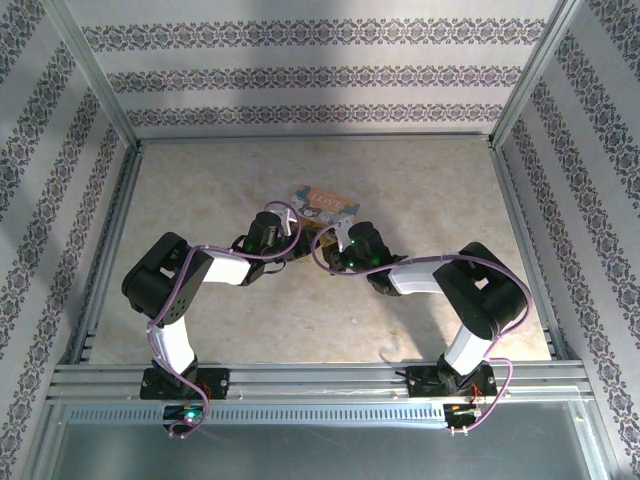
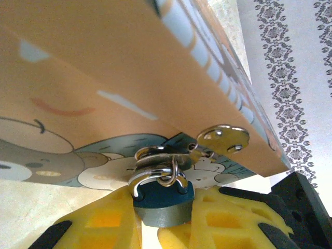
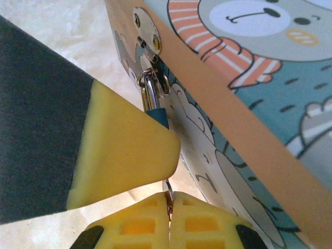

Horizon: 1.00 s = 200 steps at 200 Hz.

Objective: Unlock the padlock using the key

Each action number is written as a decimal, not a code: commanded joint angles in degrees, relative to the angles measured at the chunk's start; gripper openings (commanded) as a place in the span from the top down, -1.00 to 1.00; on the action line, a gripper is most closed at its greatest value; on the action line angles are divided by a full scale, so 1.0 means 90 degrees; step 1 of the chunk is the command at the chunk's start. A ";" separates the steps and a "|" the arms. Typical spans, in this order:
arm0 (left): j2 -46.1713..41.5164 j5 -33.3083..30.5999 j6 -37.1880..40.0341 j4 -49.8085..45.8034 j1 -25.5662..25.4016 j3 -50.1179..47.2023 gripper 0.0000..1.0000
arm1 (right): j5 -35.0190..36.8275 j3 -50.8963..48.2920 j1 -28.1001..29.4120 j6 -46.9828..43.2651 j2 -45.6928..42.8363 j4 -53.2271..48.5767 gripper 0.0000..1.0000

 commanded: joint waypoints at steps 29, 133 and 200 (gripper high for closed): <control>-0.0139 0.0408 -0.0047 0.0154 -0.0206 0.0143 0.56 | -0.0578 0.0273 -0.0138 0.0454 0.0074 0.1876 1.00; 0.0086 0.0433 -0.0251 0.0466 -0.0253 0.0142 0.56 | -0.0407 0.0402 -0.0011 0.1435 0.0713 0.3287 1.00; 0.0197 0.0416 -0.0280 0.0558 -0.0255 0.0121 0.56 | -0.0222 -0.0045 -0.0017 0.1247 0.0938 0.3224 1.00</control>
